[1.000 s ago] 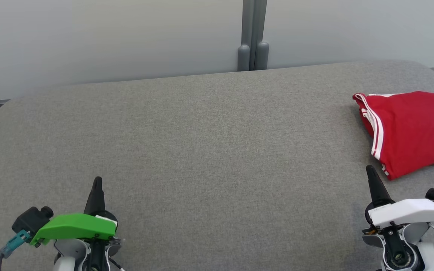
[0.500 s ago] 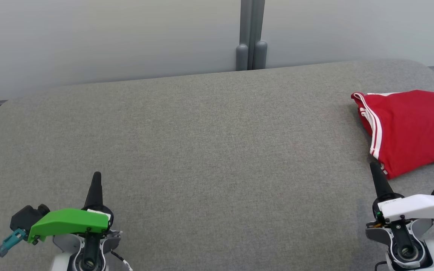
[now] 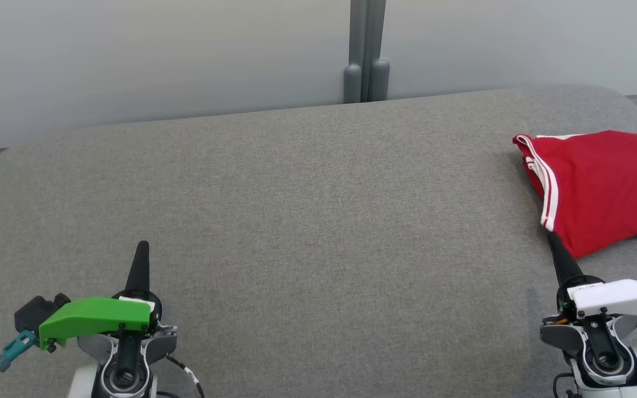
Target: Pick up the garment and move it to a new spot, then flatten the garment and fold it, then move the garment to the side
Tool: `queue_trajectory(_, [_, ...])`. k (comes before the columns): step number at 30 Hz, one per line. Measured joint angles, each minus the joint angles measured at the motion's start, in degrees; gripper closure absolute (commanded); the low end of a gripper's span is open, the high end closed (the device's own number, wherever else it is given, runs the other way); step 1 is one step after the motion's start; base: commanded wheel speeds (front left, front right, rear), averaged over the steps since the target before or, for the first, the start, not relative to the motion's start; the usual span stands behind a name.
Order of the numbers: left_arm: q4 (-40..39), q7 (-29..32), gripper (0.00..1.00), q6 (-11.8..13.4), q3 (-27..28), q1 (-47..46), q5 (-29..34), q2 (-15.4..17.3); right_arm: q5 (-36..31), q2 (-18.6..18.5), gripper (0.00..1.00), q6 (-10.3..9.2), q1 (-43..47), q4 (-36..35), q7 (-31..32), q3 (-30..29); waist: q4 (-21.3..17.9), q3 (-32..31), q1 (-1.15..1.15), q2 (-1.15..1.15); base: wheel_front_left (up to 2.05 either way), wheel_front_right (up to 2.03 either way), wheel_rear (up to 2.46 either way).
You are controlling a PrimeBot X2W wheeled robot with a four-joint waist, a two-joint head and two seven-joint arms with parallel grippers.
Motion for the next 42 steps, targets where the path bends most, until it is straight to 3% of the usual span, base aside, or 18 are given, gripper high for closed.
queue_trajectory(42, [1.5,4.0,1.0,-2.0,2.1,-3.7,-15.7,-0.5,16.7,-0.1,1.0,0.0,-3.1,2.6,4.9,-3.7,-0.9,0.3,0.0,0.0,0.0,0.0,0.0])
